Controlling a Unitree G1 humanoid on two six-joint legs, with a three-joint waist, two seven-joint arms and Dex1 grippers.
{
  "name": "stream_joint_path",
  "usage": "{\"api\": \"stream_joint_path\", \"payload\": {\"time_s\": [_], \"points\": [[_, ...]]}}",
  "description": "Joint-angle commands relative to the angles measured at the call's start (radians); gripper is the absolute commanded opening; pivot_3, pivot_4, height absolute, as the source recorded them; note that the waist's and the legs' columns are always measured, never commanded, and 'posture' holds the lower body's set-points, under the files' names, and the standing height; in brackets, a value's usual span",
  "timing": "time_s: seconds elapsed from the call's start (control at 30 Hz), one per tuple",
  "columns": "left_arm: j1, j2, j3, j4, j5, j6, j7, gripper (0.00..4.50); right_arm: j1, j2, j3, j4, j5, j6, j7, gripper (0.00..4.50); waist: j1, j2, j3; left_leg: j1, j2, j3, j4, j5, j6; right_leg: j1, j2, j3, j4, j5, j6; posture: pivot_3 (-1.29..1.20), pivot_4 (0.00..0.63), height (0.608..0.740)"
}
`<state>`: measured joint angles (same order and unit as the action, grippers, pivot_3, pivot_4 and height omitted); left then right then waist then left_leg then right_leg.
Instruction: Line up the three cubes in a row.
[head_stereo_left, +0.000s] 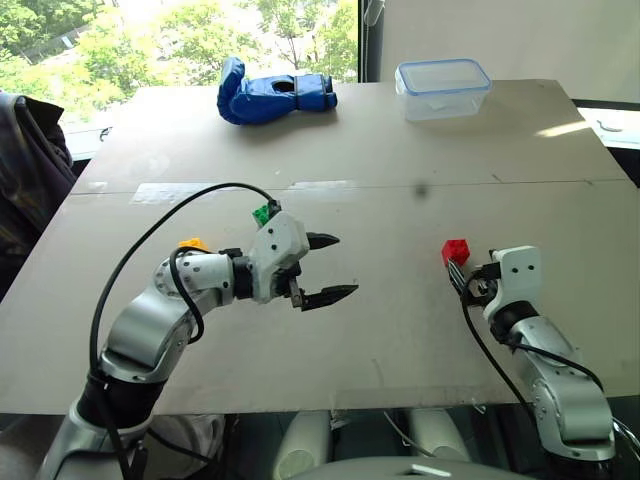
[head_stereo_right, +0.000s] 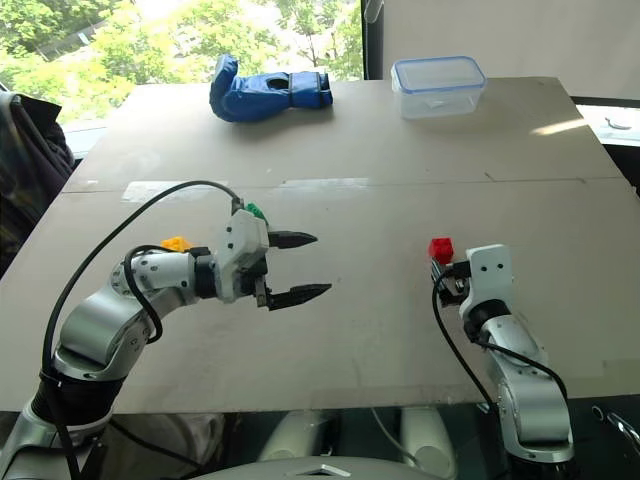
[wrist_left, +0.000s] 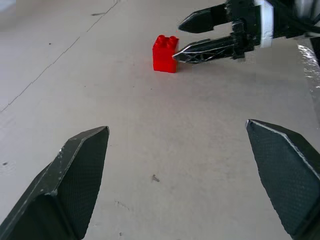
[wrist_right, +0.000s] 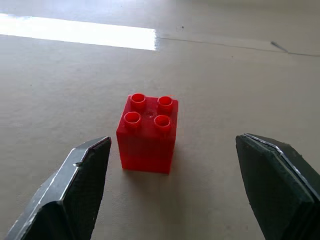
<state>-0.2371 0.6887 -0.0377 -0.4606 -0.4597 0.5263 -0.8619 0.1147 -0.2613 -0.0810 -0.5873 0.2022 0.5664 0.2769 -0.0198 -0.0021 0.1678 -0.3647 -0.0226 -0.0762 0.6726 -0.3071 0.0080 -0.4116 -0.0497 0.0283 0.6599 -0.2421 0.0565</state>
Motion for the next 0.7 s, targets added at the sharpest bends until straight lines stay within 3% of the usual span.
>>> {"api": "stream_joint_path", "payload": {"time_s": [0.03,0.17,0.27,0.5,0.7], "points": [[0.082,-0.027,0.06,-0.034,0.075,-0.04,0.127,4.5,0.046,-0.212,-0.125,-0.078,0.268,-0.024,0.39,4.1,0.0,0.0,0.0,0.0,0.0,0.0,0.0,0.0,0.0,0.0,0.0,0.0,0.0,0.0,0.0,0.0,0.15,0.74],[0.13,-0.121,0.093,-0.041,0.148,-0.046,0.305,4.5,0.088,-0.356,-0.217,-0.041,0.401,-0.058,0.582,4.1,0.006,-0.003,0.001,0.001,0.0,0.0,0.0,-0.001,0.001,0.002,0.0,-0.001,-0.001,0.0,0.0,0.0,0.15,0.74],[0.168,-0.255,0.111,-0.047,0.253,-0.016,0.538,4.5,0.085,-0.4,-0.239,-0.024,0.47,-0.112,0.707,4.1,0.008,-0.004,0.001,0.003,0.0,-0.001,0.001,-0.001,0.001,0.005,0.0,-0.002,-0.001,0.0,0.0,0.0,0.15,0.74],[0.097,-0.439,0.111,0.066,0.409,0.032,0.83,4.5,-0.09,-0.353,-0.181,0.057,0.448,-0.177,0.641,4.1,0.011,-0.007,0.0,0.003,-0.001,-0.002,0.002,0.0,0.001,0.006,-0.001,-0.003,0.0,0.0,0.0,0.0,0.15,0.74],[-0.023,-0.531,0.094,0.261,0.455,-0.042,0.922,4.5,-0.156,-0.35,-0.142,0.099,0.417,-0.197,0.619,4.1,0.022,-0.007,0.0,0.001,-0.003,-0.004,0.003,0.002,-0.003,0.005,-0.003,-0.005,-0.002,0.0,0.0,0.0,0.15,0.74]]}}
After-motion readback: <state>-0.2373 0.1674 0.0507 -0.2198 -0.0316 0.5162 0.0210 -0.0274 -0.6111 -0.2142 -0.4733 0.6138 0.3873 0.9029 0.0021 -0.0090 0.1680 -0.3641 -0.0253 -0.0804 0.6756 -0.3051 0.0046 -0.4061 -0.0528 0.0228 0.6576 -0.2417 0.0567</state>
